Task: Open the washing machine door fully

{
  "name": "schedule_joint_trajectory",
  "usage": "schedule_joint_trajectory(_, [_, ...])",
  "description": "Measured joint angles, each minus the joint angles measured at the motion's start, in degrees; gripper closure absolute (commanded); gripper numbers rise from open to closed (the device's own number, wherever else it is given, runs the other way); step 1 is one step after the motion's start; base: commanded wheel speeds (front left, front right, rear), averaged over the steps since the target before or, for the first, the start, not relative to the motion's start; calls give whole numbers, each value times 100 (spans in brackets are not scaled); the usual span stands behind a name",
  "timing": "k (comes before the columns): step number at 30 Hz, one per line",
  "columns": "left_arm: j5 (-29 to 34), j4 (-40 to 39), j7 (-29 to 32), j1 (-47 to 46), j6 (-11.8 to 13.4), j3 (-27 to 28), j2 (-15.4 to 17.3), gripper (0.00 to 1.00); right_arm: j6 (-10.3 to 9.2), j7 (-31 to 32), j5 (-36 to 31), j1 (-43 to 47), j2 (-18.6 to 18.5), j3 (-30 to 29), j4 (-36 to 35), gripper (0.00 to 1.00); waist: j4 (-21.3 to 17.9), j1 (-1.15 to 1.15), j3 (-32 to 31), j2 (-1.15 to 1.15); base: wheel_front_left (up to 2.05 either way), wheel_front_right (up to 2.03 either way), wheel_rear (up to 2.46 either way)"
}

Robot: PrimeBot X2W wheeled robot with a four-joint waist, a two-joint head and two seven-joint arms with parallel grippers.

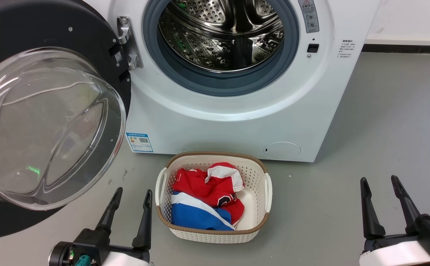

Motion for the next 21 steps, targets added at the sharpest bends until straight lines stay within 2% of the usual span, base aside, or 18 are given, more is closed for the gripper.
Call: schedule_joint_trajectory(21, [30, 18, 0, -68, -30, 98, -8, 0, 0, 1, 121, -27, 0, -13, 27, 0, 27, 0, 20, 0, 0, 0, 0])
